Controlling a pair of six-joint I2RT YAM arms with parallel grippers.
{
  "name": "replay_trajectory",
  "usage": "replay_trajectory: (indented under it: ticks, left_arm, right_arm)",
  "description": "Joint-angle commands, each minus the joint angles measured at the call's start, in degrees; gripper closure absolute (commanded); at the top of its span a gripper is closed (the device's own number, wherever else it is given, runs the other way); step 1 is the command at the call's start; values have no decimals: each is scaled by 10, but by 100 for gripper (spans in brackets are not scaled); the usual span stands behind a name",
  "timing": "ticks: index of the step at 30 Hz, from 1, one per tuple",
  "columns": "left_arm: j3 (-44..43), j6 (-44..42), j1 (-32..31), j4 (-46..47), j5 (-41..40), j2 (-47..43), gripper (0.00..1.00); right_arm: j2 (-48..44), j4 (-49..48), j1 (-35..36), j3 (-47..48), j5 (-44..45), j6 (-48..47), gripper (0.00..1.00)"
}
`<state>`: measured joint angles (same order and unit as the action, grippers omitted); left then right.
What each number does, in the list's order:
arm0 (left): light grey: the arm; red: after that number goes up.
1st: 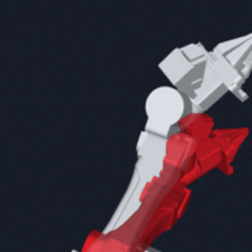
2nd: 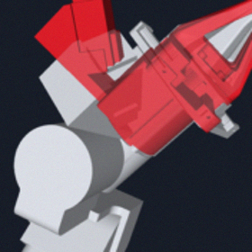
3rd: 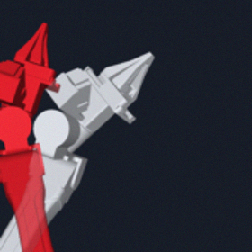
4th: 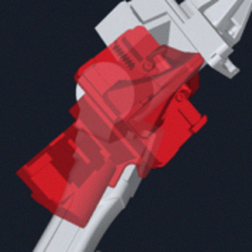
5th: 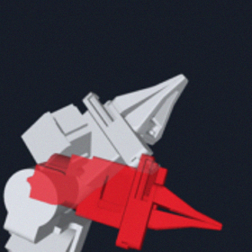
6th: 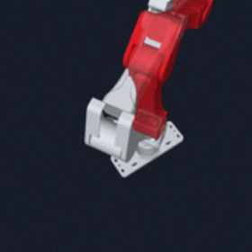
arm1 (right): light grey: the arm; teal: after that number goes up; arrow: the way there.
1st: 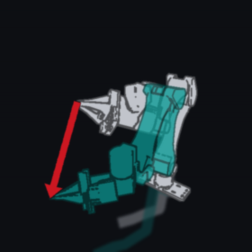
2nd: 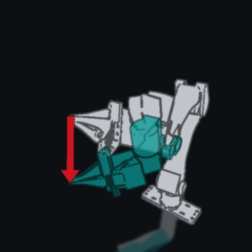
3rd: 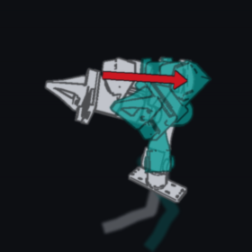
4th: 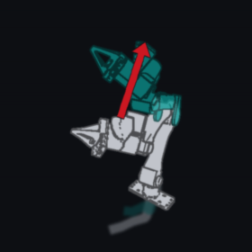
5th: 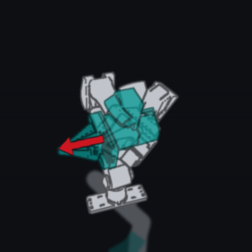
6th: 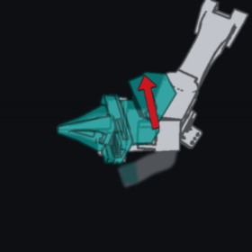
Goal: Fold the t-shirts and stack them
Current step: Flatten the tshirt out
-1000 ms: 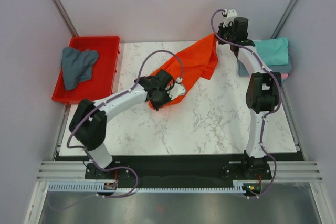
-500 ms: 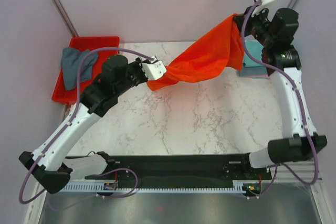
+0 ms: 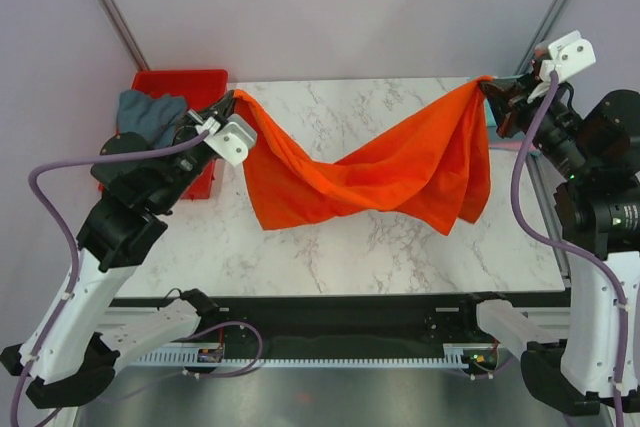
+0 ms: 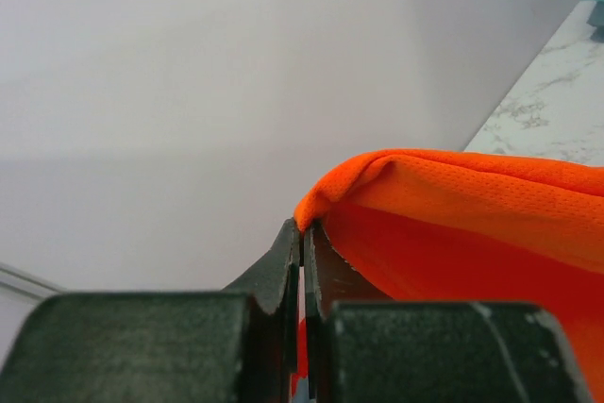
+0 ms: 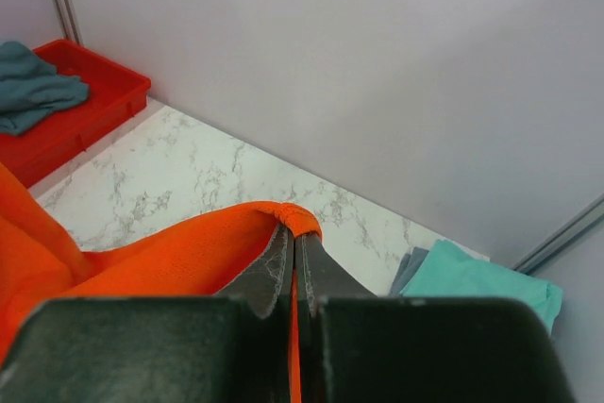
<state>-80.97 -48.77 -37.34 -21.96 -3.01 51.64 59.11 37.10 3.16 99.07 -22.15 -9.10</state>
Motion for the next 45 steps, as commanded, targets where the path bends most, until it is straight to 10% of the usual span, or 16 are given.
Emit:
replay_trajectory:
  ticks: [1,13,24,26,29,38,45]
  left_arm:
    - [2,-12,1,33,-35,40,98]
    - [172,136,114,109,27,345,98]
    - [-122,211,188,131,-6,636,98]
    - [-132,204,187,131,-10,643,98]
    - [-117,188,187,125,15,633,98]
    - [-82,211,163,85,49,611,98]
    - [-99,218,148,85,43,627,98]
  right_arm:
    - [10,32,1,-5,13,-4,100]
    - [194,-117,0,-338,-45,-54,100]
    - [553,-182,-46,-73,-54,-25,90]
    - [538,-180,-53,-70,-37,-35,53]
    - [426,-169,-66,-162,-38,-98,28]
    - [286,237,-75,-221,-201,-339,35]
    - [281,233,-70,-298,-127,-497,47]
